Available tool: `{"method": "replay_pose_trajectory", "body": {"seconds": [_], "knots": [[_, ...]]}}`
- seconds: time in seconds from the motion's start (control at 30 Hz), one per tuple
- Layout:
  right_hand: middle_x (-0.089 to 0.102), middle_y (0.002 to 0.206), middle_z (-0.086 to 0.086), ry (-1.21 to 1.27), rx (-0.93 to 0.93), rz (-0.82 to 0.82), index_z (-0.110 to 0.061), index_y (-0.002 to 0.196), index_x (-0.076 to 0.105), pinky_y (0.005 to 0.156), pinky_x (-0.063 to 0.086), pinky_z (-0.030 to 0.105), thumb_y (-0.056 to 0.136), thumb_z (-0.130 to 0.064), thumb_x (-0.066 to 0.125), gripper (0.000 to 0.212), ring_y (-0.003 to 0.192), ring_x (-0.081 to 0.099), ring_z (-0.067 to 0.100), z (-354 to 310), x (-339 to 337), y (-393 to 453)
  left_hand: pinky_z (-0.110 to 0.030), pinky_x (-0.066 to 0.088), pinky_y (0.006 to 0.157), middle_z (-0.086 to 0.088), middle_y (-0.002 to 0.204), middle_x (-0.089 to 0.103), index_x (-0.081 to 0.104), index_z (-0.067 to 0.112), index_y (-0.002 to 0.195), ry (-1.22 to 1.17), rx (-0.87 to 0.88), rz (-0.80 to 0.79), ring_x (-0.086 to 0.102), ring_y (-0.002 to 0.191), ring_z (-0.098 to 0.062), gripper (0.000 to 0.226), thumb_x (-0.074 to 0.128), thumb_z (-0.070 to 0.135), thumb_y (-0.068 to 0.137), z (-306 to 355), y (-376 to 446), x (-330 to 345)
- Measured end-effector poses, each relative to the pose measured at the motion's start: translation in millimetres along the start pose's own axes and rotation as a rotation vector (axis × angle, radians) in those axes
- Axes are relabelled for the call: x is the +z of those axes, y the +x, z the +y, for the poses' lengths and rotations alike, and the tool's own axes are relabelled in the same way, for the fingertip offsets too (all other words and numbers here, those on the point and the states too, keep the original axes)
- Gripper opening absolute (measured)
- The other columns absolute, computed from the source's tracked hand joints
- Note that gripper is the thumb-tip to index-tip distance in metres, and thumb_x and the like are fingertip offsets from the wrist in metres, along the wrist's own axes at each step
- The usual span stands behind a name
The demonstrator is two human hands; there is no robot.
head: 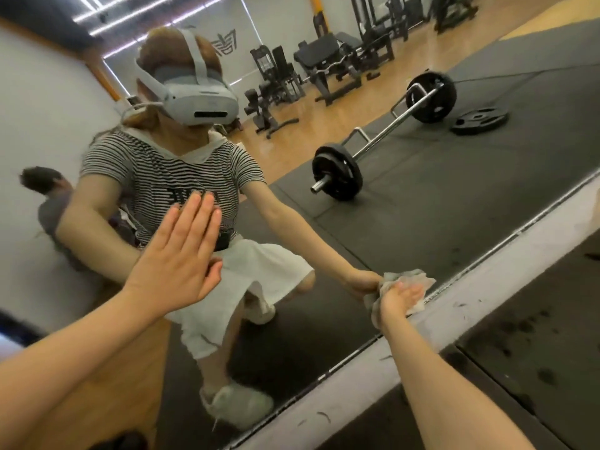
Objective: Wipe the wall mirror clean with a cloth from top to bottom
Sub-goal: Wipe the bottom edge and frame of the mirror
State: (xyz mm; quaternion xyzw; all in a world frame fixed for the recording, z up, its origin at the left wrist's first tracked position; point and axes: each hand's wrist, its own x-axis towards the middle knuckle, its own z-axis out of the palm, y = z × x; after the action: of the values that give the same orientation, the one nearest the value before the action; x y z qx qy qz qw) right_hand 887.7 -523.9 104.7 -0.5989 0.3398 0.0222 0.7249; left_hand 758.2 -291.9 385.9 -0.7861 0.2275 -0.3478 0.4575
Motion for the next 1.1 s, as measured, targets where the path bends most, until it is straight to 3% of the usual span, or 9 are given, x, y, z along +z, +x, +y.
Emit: {"method": "replay_pose_trajectory", "body": {"seconds": [0.3,0.47,0.67,1.0,1.1], "knots": [[-0.007,0.162,0.014,-0.003,-0.015,-0.01,0.0,0.151,-0.005,0.113,-0.002,0.028,0.108,-0.022,0.019,0.054,0.149,-0.002,0.025,3.4,-2.6,3.5,-0.051,0.01,0.119,-0.031,0.155,0.015,0.026,-0.013,0.146,-0.017,-0.018,0.019,0.013,0.146,-0.042,0.072,0.034,0.035,0.092,3.0,0.6,-1.0],[0.002,0.163,0.009,0.157,0.024,0.07,-0.008,0.154,-0.001,0.119,0.008,0.043,0.107,-0.026,0.021,0.055,0.149,0.009,0.028,-25.3,-0.5,-13.5,-0.05,0.01,0.119,-0.03,0.155,0.018,0.029,-0.013,0.145,-0.016,-0.028,0.048,0.016,0.146,-0.042,0.071,0.034,0.035,0.092,3.3,-0.2,-0.1],[-0.007,0.163,0.007,0.087,-0.327,0.093,-0.007,0.154,0.0,0.113,-0.002,0.028,0.107,-0.017,0.023,0.053,0.15,-0.004,0.023,-91.8,10.9,-54.2,-0.051,0.012,0.119,-0.031,0.154,0.02,0.029,-0.013,0.145,0.001,-0.039,0.01,0.016,0.145,-0.042,0.072,0.035,0.034,0.091,2.9,0.0,-0.6],[-0.012,0.162,-0.001,-0.023,-0.874,-0.05,-0.017,0.152,-0.005,0.116,-0.012,0.044,0.103,-0.021,0.033,0.062,0.148,-0.016,0.02,-176.3,29.0,-138.8,-0.051,0.009,0.12,-0.03,0.155,0.017,0.026,-0.012,0.146,0.028,-0.021,-0.045,0.013,0.146,-0.041,0.072,0.034,0.035,0.091,1.2,1.1,-3.2],[-0.002,0.163,0.003,-0.201,-1.046,0.012,-0.017,0.151,-0.005,0.117,0.002,0.052,0.101,-0.034,0.029,0.063,0.15,-0.005,0.025,-188.4,25.2,-136.8,-0.05,0.01,0.12,-0.03,0.154,0.021,0.028,-0.011,0.145,0.024,-0.031,-0.048,0.015,0.146,-0.041,0.071,0.035,0.034,0.091,1.9,0.4,-3.7]]}}
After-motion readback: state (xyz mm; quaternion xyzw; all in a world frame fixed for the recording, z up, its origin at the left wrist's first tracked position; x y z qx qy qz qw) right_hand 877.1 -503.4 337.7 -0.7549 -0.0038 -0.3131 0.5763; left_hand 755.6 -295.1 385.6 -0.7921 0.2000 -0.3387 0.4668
